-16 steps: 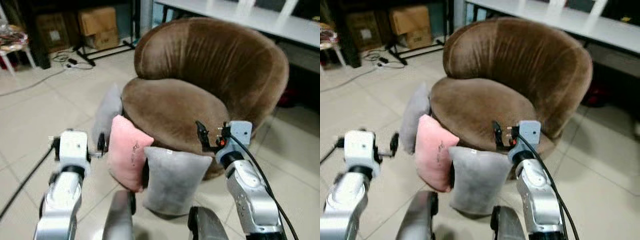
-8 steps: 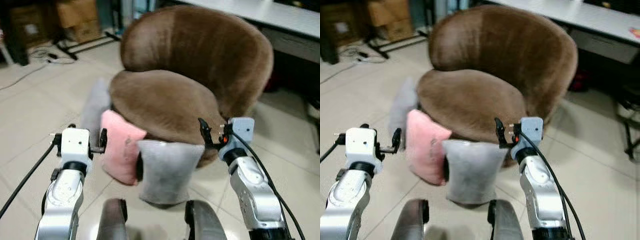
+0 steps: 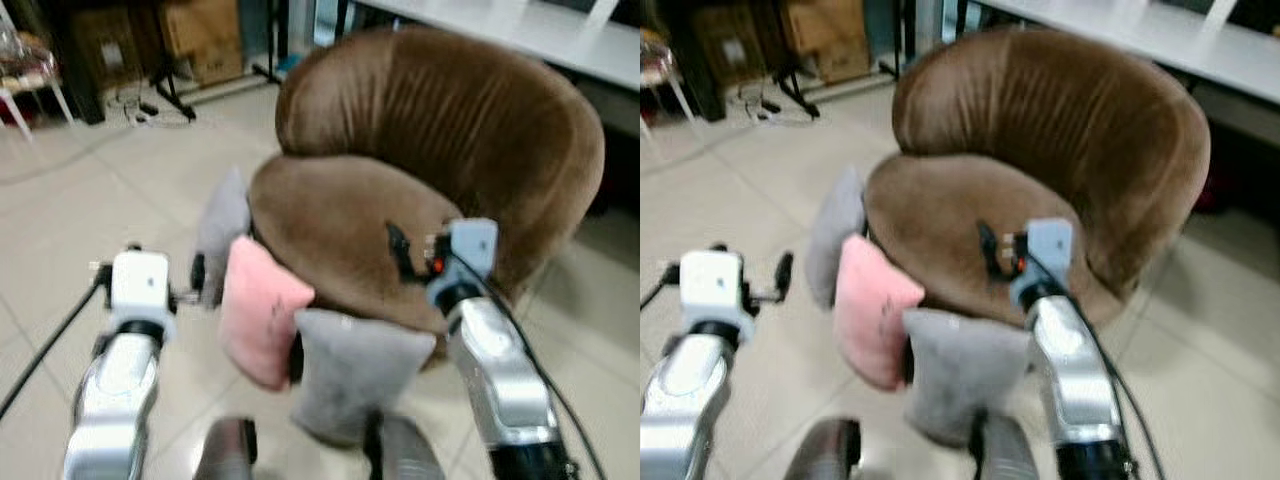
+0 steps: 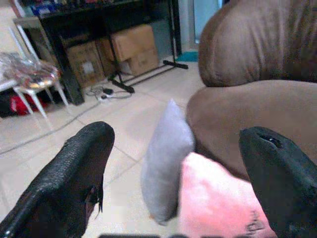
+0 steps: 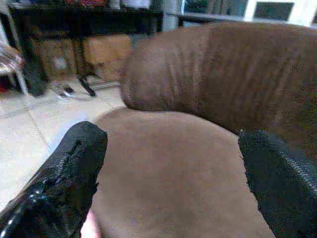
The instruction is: Move the pillow to the sofa from floor
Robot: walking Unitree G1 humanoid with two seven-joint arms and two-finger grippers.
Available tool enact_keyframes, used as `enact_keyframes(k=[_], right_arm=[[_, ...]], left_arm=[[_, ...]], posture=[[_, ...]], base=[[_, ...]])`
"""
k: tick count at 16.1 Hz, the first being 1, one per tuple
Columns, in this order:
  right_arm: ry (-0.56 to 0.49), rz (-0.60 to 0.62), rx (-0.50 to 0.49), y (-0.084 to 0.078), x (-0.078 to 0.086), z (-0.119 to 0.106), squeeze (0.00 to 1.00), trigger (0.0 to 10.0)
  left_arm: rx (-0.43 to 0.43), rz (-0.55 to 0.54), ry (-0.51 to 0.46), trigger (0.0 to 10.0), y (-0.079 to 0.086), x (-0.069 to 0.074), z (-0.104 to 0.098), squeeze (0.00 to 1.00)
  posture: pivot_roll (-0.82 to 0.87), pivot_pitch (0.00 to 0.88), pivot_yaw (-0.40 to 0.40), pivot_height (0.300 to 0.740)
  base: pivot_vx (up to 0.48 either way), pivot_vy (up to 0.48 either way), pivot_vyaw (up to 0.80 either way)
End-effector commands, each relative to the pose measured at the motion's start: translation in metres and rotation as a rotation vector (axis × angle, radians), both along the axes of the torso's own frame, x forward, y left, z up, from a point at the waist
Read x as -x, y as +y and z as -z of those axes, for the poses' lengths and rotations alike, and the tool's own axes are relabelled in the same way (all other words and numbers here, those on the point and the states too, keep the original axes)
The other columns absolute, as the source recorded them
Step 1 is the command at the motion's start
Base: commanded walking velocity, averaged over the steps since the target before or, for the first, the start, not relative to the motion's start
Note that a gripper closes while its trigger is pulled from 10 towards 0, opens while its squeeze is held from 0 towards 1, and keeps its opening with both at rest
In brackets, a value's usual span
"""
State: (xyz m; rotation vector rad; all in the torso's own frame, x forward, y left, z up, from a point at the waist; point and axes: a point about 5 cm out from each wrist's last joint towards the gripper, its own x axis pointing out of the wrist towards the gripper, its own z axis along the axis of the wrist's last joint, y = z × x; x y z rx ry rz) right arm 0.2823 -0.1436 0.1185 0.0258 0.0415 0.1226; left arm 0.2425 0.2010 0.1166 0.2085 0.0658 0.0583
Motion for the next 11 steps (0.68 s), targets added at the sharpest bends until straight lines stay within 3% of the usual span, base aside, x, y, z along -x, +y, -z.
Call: enact_keyframes(k=[1,6,11], right_arm=[[0.021,0.0,-0.014,-0.0037,0.0009,0.0028,1.0,10.0],[0.031,0.027,-0.03,-0.0068,0.0,0.0053,1.0,10.0],[0.038,0.006,-0.011,-0.0058,-0.0042,0.0047,1.0,10.0]], left_arm=[[-0.008,0.02,-0.01,10.0,-0.0038,-0.0016,-0.0026,0.44],[-0.026,0.001,-0.023,10.0,-0.0037,-0.0031,-0.0031,0.34],[-0.037,0.014,-0.007,10.0,-0.0033,-0.0024,-0.0004,0.36]], posture=[[0.0,0.0,-0.056,0.606],[0.0,0.0,-0.058,0.581],[0.0,0.0,-0.064,0.531]], base=[[0.251,0.0,0.0],[0.0,0.0,0.0],[0.0,0.0,0.0]])
